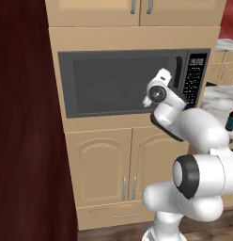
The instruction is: Place the microwavable item in the microwave. Then, close the microwave door and press the start button.
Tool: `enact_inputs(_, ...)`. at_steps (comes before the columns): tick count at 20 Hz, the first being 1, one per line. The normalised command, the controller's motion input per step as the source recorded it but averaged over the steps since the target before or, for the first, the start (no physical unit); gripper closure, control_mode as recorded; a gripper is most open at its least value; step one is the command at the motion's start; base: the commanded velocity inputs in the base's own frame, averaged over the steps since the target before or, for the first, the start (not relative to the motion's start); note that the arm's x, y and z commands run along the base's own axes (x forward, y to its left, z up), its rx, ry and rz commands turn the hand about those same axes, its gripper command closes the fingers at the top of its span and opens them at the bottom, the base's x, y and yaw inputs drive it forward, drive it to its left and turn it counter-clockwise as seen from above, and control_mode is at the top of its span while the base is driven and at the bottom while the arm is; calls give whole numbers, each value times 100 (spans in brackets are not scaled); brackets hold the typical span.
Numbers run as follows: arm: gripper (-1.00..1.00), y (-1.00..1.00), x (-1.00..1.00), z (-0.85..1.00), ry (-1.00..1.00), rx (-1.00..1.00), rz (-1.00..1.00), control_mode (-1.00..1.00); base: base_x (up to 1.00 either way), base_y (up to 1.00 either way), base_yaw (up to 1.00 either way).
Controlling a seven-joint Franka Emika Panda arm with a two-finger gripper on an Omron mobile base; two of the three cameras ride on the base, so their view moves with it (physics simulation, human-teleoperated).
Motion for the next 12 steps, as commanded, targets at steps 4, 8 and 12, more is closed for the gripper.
enact_inputs(4, -100, 0, 49, 0, 0, 8, 14, -100, 0, 0, 0)
enact_inputs(8, -100, 0, -57, 5, 1, 5, 12, -100, 0, 0, 0)
enact_inputs(12, -100, 0, -100, 28, 1, 8, 13, -100, 0, 0, 0)
